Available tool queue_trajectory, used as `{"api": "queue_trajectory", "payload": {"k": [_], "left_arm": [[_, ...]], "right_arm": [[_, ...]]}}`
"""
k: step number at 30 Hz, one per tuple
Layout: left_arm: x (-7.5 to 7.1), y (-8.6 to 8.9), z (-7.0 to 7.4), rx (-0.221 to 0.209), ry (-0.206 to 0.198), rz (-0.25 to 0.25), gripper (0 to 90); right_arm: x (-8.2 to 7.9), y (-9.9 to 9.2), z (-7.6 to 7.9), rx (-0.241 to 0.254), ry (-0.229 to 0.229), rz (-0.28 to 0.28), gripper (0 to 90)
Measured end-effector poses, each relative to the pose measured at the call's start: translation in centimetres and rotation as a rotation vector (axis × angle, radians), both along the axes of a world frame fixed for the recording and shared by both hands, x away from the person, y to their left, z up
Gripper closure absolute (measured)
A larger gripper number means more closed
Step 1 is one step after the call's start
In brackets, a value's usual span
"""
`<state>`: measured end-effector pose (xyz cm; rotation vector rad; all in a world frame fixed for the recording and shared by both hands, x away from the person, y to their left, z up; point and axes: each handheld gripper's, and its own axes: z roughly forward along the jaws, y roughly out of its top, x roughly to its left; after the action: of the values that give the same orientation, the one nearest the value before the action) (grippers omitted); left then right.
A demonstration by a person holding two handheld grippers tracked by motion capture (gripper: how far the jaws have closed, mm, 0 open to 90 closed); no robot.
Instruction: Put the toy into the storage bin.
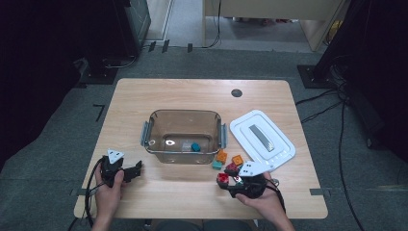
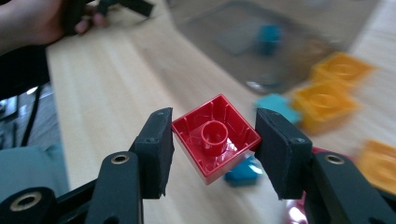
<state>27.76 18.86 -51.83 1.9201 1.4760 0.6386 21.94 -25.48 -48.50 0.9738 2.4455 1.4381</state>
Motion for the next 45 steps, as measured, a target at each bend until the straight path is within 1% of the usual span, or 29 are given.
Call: {"api": "queue_trajectory", "payload": {"k": [2,9,11,14,17,22,26,30,35,37,41,45], "left_arm": [[0.0,0.0,0.0,0.0,0.0,0.0,11.0],[0.0,0.0,0.0,0.0,0.0,0.0,11.0],[0.0,0.0,0.0,0.0,0.0,0.0,11.0],[0.0,0.0,0.0,0.0,0.0,0.0,11.0],[0.0,0.0,0.0,0.0,0.0,0.0,11.0],[0.0,0.0,0.0,-0.001,0.0,0.0,11.0],[0.0,0.0,0.0,0.0,0.0,0.0,11.0],[0.0,0.0,0.0,0.0,0.001,-0.001,11.0],[0.0,0.0,0.0,0.0,0.001,0.0,11.0],[0.0,0.0,0.0,0.0,0.0,0.0,11.0],[0.0,0.0,0.0,0.0,0.0,0.0,11.0],[0.0,0.0,0.0,0.001,0.0,0.0,11.0]], "right_arm": [[0.3,-0.9,0.3,0.003,-0.003,-0.027,49.0],[1.1,-4.1,1.0,0.028,0.01,-0.122,49.0],[1.3,-4.9,1.1,0.028,0.01,-0.144,49.0],[1.6,-5.8,1.3,0.028,0.018,-0.175,49.1],[1.9,-6.3,1.5,0.018,0.021,-0.187,49.1],[2.6,-6.4,1.6,0.005,0.032,-0.203,49.1],[2.9,-6.2,1.6,-0.008,0.04,-0.202,49.1],[3.1,-6.3,2.0,-0.002,0.04,-0.21,49.1],[3.5,-6.2,3.0,0.01,0.034,-0.215,49.1],[3.8,-6.0,3.5,0.014,0.04,-0.215,49.0],[4.4,-5.5,4.6,0.004,0.024,-0.212,49.0],[4.7,-5.2,5.6,0.021,0.015,-0.207,49.0]]}}
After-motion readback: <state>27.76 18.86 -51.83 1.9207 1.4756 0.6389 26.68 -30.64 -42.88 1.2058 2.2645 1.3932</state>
